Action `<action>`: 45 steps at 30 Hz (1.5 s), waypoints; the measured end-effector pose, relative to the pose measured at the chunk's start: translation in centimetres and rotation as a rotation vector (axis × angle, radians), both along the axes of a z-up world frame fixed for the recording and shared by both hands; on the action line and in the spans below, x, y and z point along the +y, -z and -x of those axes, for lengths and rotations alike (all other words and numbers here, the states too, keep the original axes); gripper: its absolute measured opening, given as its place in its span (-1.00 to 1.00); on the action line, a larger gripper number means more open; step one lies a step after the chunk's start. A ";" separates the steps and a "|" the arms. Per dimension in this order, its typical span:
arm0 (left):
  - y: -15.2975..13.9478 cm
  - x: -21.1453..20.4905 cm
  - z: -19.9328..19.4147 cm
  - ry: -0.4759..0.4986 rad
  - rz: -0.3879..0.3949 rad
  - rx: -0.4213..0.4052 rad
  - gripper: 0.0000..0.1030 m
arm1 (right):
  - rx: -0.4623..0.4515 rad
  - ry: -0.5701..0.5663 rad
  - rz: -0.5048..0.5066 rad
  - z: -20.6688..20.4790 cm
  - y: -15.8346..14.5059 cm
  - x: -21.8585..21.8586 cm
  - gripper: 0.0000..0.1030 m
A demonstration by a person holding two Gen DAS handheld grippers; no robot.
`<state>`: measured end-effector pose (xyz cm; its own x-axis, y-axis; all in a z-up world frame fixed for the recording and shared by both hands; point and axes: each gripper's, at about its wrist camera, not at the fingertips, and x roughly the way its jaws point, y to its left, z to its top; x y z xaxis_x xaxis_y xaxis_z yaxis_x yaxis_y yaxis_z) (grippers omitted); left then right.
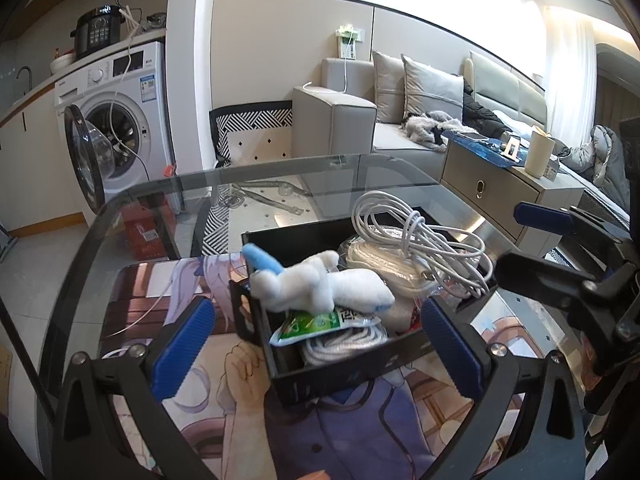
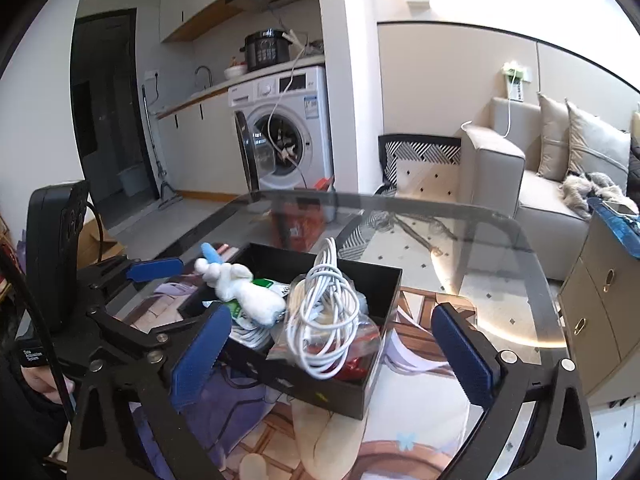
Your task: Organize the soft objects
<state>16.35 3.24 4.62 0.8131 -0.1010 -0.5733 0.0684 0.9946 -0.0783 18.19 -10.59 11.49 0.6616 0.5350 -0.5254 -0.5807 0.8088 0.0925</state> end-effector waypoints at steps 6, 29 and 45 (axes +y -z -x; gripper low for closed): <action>-0.4 0.5 2.3 -0.020 0.015 -0.043 1.00 | -0.041 0.024 0.011 3.0 0.6 0.1 0.99; 1.6 1.3 6.1 -0.091 0.011 -0.141 1.00 | -0.161 0.081 -0.042 7.5 2.6 -0.2 0.99; 2.0 1.0 6.5 -0.103 0.017 -0.166 1.00 | -0.203 0.077 -0.027 8.5 3.0 -0.3 0.99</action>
<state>9.84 4.28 2.59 0.9029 -0.0212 -0.4293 -0.0200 0.9956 -0.0911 9.70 -10.92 8.48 0.7920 0.4910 -0.3628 -0.5262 0.8504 0.0022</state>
